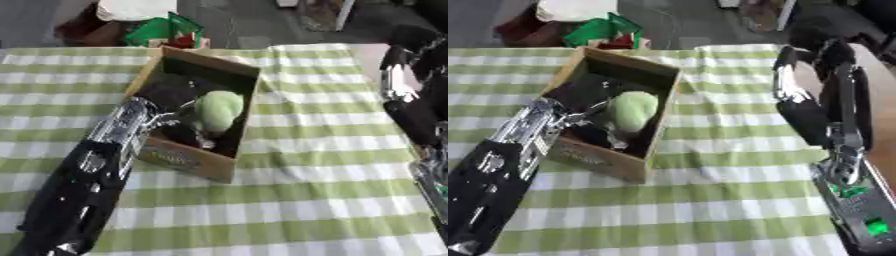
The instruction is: Pick up objects on the table and place them in the box.
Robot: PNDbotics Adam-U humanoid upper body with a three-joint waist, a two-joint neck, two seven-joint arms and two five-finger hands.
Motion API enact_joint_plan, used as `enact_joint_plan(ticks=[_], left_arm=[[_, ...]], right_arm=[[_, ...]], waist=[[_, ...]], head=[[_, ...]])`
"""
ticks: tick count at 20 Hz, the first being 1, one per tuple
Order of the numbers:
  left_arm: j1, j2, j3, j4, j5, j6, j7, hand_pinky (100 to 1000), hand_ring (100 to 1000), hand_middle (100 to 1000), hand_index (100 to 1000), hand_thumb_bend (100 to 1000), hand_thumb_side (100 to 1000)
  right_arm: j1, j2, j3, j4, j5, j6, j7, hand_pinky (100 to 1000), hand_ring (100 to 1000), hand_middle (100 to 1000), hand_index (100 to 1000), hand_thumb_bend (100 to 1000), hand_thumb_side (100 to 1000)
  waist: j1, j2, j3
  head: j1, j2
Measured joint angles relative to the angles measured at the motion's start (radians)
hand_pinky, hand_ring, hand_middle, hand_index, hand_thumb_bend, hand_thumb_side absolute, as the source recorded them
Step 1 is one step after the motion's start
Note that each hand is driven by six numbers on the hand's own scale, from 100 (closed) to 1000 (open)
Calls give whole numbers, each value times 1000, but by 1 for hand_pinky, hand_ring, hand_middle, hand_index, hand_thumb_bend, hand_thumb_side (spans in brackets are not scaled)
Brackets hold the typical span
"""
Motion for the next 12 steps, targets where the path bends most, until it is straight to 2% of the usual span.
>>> enact_joint_plan(ticks=[4,5,7,12], left_arm=[[0,0,0,-4,5,1,1,791,953,935,1000,697,812],[0,0,0,-4,5,1,1,776,944,928,989,647,831],[0,0,3,-12,10,6,6,764,936,918,978,621,846],[-1,20,31,-69,60,22,26,739,911,882,934,596,870]], right_arm=[[0,0,0,0,0,0,0,759,782,729,792,100,470],[0,0,0,0,0,0,0,759,782,729,792,100,469],[0,0,0,0,0,0,0,759,782,730,792,100,469],[1,0,-3,0,0,0,-1,759,781,729,792,100,469]], waist=[[0,0,0],[0,0,0],[-1,0,0],[-6,0,1]], head=[[0,0],[0,0],[0,0],[-5,1]])
